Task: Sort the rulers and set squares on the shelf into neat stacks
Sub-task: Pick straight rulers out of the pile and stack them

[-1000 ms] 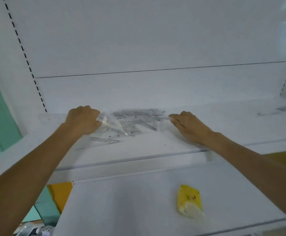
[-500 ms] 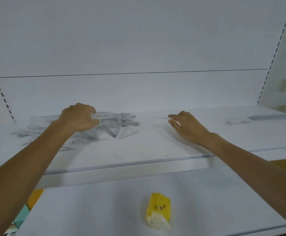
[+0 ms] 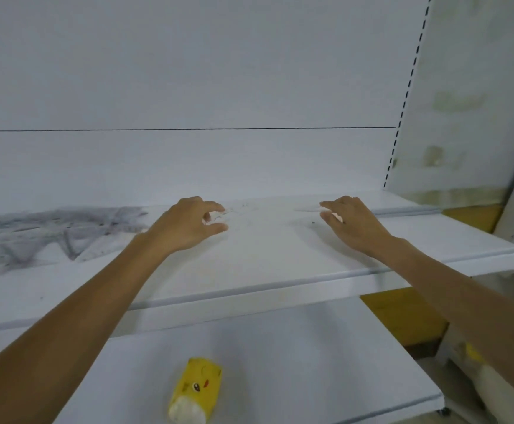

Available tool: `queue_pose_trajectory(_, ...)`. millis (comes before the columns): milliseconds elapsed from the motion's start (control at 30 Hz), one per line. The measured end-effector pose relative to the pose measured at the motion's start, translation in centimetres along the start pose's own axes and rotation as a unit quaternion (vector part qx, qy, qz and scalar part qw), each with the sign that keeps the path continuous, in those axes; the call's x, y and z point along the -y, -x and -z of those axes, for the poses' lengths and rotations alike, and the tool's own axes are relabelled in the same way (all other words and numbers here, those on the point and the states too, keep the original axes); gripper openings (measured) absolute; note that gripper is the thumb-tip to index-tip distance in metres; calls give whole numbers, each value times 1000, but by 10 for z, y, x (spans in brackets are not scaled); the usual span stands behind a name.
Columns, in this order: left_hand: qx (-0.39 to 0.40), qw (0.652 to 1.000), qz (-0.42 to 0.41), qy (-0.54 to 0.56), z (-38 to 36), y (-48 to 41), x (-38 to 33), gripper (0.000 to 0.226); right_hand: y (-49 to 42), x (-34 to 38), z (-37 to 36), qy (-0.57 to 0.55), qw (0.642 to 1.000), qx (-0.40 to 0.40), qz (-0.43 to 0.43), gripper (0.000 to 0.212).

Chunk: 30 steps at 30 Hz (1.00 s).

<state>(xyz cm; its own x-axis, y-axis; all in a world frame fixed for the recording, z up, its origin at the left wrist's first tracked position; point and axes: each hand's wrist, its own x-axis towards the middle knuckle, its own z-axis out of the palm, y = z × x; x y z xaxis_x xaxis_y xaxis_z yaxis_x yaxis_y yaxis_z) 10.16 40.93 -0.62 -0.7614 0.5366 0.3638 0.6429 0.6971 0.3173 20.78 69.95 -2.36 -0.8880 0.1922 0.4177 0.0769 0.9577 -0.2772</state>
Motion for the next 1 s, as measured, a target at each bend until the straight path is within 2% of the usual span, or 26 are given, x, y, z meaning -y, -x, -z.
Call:
queue_pose_trajectory(167,-19,999,-30,16,-17,-24,-29,40,-4,-37,7,49,998,-23,-30,44)
queue_pose_trajectory(333,-7,999,-30,43,-23,-46,-45,32,-13,-50,-1,47,998,25,-25,42)
queue_pose_trajectory(533,33,997,-51,56,-39,-54,-45,35,-33,-54,-14,14,999,43,-21,38)
queue_pose_trajectory(700,17,996,-31,86,-47,-65,-40,27,-40,-63,-25,1,997,83,-7,33)
queue_pose_trajectory(833,30,996,-35,79,-52,-63,-41,38,-44,-69,-29,-14,997,80,8,31)
queue_pose_trajectory(1000,41,997,-30,65,-57,-69,-49,45,-45,-73,-29,-23,995,89,28,38)
